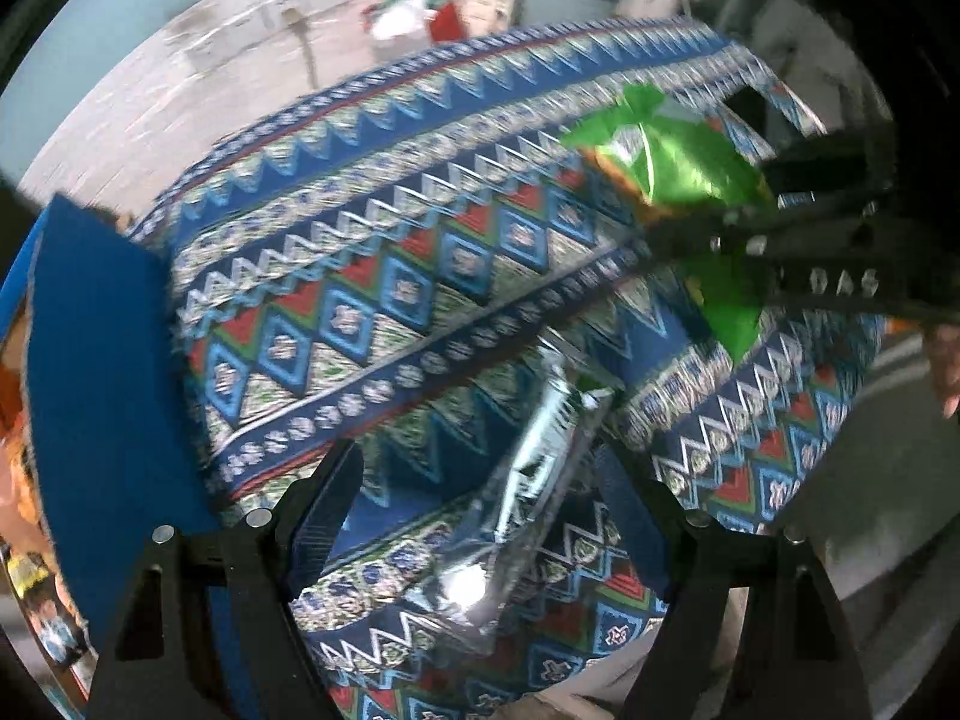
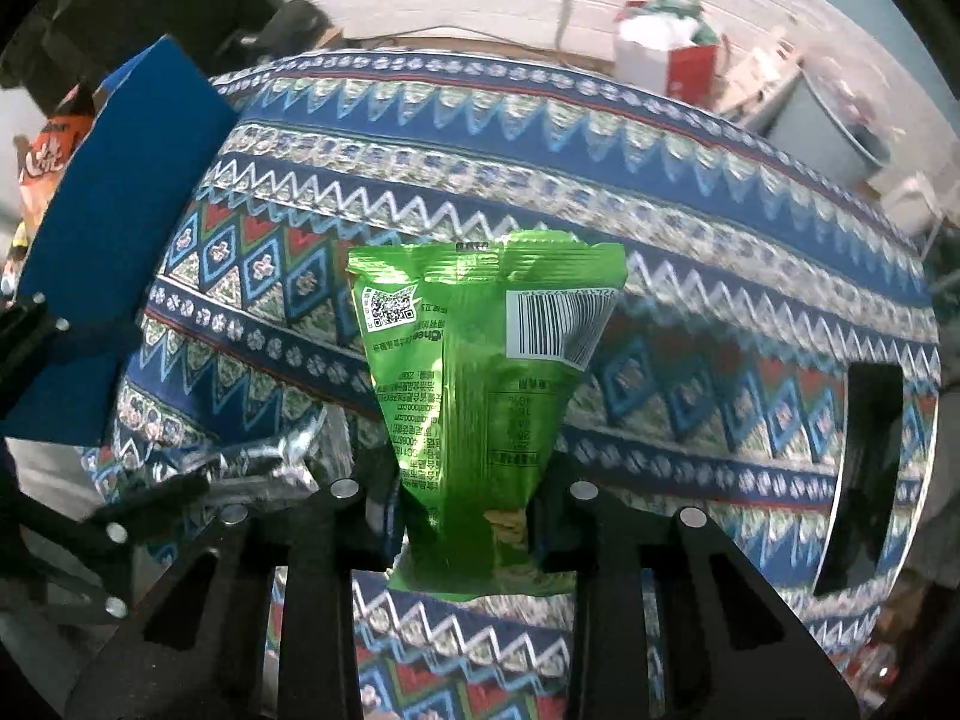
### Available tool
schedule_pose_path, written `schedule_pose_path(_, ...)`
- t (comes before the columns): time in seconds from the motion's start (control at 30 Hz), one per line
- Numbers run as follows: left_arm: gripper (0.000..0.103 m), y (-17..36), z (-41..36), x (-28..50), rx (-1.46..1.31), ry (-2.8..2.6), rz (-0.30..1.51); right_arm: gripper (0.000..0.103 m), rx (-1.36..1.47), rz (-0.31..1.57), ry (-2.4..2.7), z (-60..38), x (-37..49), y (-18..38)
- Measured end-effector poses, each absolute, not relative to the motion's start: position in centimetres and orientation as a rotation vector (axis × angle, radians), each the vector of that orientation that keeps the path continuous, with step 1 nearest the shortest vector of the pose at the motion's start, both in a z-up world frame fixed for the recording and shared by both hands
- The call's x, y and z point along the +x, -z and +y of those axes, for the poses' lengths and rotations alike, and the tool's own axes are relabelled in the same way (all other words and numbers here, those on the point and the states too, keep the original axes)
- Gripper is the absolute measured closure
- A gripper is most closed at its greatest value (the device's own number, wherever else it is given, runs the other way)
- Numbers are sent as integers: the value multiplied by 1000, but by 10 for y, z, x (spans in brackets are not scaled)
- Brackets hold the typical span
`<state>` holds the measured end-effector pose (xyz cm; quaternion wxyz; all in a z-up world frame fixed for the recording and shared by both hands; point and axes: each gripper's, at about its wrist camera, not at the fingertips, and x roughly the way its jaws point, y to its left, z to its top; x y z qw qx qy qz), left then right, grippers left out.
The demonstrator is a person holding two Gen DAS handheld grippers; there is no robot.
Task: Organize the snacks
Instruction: 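Grasp the green bag with the right tool while the left tool grasps the silver foil pack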
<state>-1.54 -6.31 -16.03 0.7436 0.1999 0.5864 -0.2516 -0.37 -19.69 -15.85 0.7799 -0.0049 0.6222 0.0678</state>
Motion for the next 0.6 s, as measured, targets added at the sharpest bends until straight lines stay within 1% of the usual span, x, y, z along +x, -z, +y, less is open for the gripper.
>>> schedule_pose_path(0.37, 22, 200, -79, -24, 548, 555, 1341, 74, 43, 1355, -123, -212, -19, 155)
schedule_pose_path(0.47, 37, 207, -76, -23, 540, 550, 1359, 74, 41, 1353, -132, -209, -18, 156)
schedule_pose_path(0.53, 52, 206, -74, -22, 520, 555, 1351, 74, 40, 1352, -138, -207, -17, 156)
schedule_pose_path(0.57, 62, 206, -74, -22, 524, 553, 1350, 74, 38, 1352, -141, -206, -17, 157)
schedule_pose_path(0.6, 65, 206, -74, -25, 533, 548, 1342, 74, 36, 1351, -144, -204, -16, 157)
